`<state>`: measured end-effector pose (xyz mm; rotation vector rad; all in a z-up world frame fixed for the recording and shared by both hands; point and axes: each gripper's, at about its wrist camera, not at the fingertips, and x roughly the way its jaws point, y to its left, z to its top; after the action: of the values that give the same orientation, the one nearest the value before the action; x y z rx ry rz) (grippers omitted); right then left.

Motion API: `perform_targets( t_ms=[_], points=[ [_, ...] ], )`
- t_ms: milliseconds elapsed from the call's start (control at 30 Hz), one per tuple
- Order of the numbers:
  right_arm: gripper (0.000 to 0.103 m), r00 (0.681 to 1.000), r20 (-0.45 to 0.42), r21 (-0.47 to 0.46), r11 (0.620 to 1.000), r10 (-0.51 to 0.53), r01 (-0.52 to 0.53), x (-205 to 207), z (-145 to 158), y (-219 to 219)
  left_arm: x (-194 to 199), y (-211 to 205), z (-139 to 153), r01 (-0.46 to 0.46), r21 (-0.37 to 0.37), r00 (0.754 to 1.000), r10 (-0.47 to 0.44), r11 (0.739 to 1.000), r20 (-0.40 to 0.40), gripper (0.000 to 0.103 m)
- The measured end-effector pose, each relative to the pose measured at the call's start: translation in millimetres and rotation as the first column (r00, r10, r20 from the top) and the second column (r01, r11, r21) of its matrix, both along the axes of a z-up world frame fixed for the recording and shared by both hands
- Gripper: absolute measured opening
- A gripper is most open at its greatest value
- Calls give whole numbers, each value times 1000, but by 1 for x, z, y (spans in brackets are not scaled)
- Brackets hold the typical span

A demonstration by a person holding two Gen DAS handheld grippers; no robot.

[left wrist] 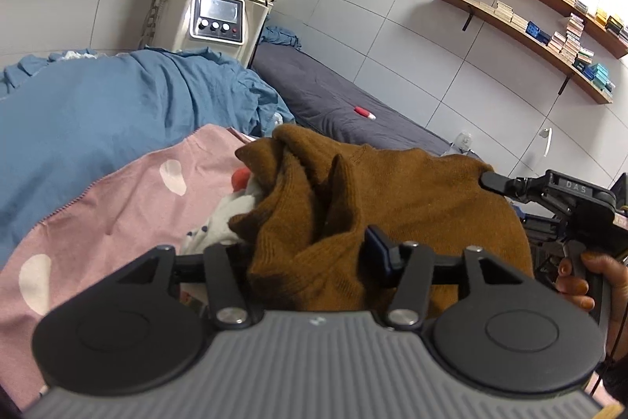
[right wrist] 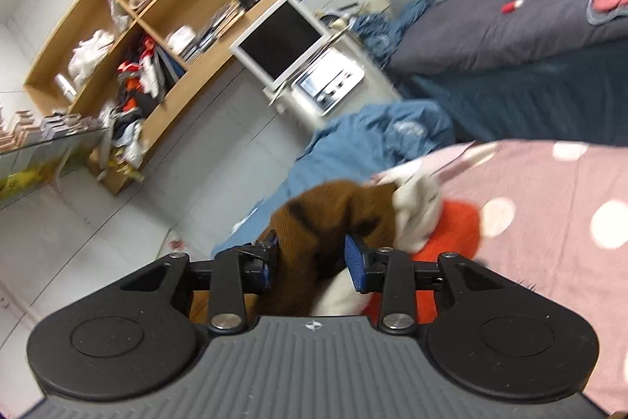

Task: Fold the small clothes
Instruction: 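Lower the sweater onto the folded clothes stack and open both grippers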

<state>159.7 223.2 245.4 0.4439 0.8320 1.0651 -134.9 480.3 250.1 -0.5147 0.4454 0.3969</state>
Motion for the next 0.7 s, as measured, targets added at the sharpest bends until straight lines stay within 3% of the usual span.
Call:
perform_targets(
  t_ms=[33, 100, 200, 300, 467, 600, 700],
  points=[
    [61, 1000, 21, -32, 999, -12, 13, 0, 1, 1, -1, -1, 1, 2, 7, 1000, -2, 1000, -3, 58],
    [65, 998, 57, -65, 997, -30, 33, 1, 0, -1, -4, -6, 4, -20, 42, 1000, 21, 999, -21, 78],
    [66, 998, 64, -102, 994, -26, 32, 6, -5, -2, -4, -15, 6, -68, 140, 992, 82, 988, -96, 97],
    [72, 998, 59, -127, 991, -23, 31, 8, -8, -5, -8, -22, 10, -68, 161, 990, 87, 985, -114, 97],
    [73, 988, 152, -175, 985, 26, 2, -3, 3, -15, -17, -51, 30, -91, 226, 980, 127, 970, -152, 103],
    [97, 970, 226, -213, 976, 92, -43, -20, 6, -30, -18, -83, 37, -1, 248, 981, 48, 969, -185, 103],
    [100, 958, 244, -251, 964, 148, -85, -35, 10, -42, -16, -109, 41, 52, 278, 973, 14, 959, -228, 103]
  ],
)
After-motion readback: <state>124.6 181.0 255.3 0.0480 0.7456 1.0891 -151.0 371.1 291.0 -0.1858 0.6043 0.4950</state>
